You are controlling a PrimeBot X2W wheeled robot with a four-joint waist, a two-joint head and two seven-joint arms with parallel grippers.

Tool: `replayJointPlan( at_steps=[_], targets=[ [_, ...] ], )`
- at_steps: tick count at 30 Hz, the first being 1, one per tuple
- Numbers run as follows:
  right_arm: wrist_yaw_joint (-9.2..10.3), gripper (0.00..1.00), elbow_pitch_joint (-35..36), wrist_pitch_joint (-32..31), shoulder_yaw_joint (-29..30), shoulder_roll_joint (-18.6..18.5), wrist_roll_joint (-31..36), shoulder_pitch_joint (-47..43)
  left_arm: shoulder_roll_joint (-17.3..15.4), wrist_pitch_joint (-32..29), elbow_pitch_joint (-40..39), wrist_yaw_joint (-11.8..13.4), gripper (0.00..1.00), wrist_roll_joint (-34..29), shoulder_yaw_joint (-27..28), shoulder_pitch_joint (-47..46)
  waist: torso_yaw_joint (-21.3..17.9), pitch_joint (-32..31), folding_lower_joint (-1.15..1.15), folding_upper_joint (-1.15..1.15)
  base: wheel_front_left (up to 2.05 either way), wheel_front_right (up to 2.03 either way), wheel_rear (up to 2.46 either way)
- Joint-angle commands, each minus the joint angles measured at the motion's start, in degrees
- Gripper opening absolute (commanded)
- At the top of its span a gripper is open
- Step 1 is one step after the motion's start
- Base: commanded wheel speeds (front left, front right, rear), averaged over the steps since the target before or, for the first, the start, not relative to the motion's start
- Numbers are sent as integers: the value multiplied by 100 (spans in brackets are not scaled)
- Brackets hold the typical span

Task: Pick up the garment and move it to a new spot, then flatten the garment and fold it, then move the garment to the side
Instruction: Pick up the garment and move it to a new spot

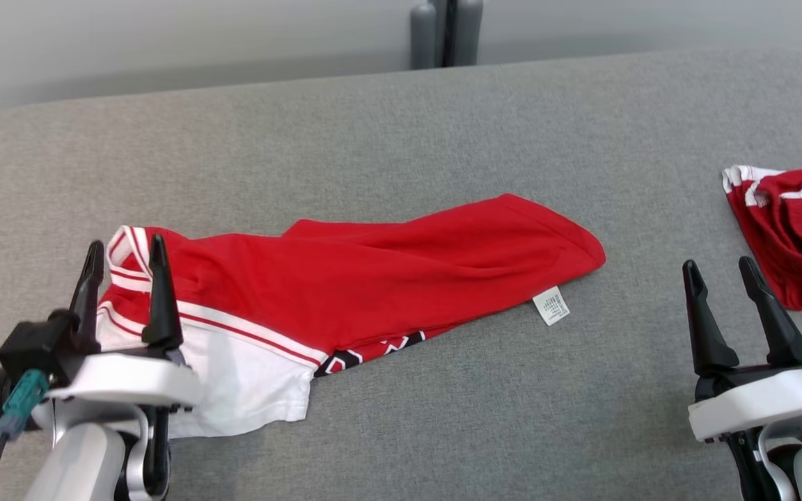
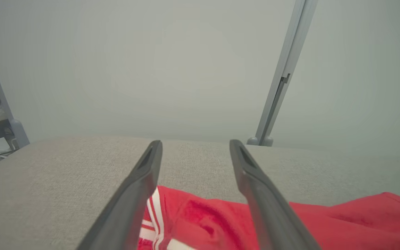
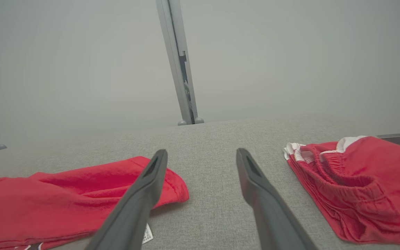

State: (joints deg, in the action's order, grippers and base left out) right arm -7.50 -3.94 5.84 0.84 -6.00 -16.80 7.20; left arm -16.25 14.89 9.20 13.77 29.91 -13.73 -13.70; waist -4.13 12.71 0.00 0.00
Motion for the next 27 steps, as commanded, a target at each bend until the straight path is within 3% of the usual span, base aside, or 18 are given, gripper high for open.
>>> replayJointPlan(
  at_steps=[1,10,17,27],
  targets=[
    [1,100,44,-30,11,-54,42,-76,-56,17,-44,22,100,26,37,108,108,-160,0,0,0,0,0],
    [1,100,79,-166,48,-77,109,-399,-199,26,-287,-206,100,33,67,823,203,-595,0,0,0,0,0],
    [1,100,142,-239,112,-93,100,-647,-114,26,-485,-460,100,-52,215,1274,272,-867,0,0,0,0,0],
    [1,100,285,-380,185,-93,170,-896,-50,27,-401,-509,100,-263,206,1623,355,-1026,0,0,0,0,0]
  ],
)
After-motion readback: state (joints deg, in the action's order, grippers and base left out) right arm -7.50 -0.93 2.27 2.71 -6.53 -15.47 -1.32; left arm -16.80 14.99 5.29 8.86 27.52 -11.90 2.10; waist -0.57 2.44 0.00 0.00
